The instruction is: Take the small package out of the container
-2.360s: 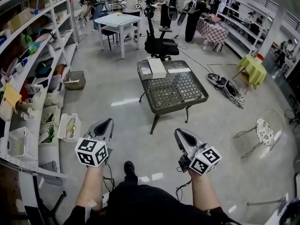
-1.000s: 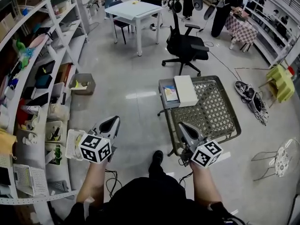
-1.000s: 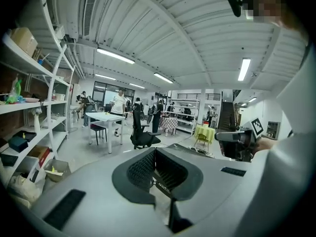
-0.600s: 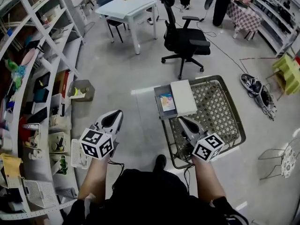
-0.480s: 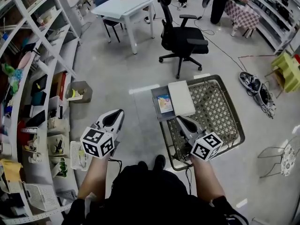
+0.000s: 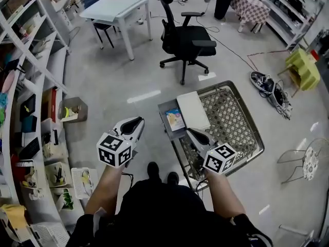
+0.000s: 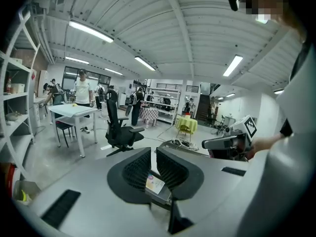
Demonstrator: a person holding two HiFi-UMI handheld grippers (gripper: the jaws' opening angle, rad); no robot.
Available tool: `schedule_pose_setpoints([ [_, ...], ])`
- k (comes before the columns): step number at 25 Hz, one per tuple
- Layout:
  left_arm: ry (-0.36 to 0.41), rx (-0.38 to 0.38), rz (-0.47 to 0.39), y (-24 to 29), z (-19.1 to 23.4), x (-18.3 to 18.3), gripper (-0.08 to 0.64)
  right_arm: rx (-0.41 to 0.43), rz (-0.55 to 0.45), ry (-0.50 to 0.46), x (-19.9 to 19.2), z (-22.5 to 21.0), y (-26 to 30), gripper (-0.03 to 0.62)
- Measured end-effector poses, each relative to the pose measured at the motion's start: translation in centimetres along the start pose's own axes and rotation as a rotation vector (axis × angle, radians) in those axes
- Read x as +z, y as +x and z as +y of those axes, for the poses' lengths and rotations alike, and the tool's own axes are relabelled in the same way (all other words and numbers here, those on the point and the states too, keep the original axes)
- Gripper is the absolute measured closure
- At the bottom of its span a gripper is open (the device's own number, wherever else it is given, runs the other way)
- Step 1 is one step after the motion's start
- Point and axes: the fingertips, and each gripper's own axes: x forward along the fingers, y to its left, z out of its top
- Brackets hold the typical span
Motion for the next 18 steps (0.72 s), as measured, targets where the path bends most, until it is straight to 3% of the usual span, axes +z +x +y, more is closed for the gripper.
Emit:
schedule_pose_setpoints([
  [12,0.112,-0.274,0.211,9.5,2.7,-3.5,0.42,-0.176,0.051,0.035,-1.4,-1.3,5.6,0.574],
  [18,0.182,-0.356,0.351,15.0,2.1,-7.5,0.385,-0.23,0.094,0.095,-4.3,-4.4,6.1,0.574],
])
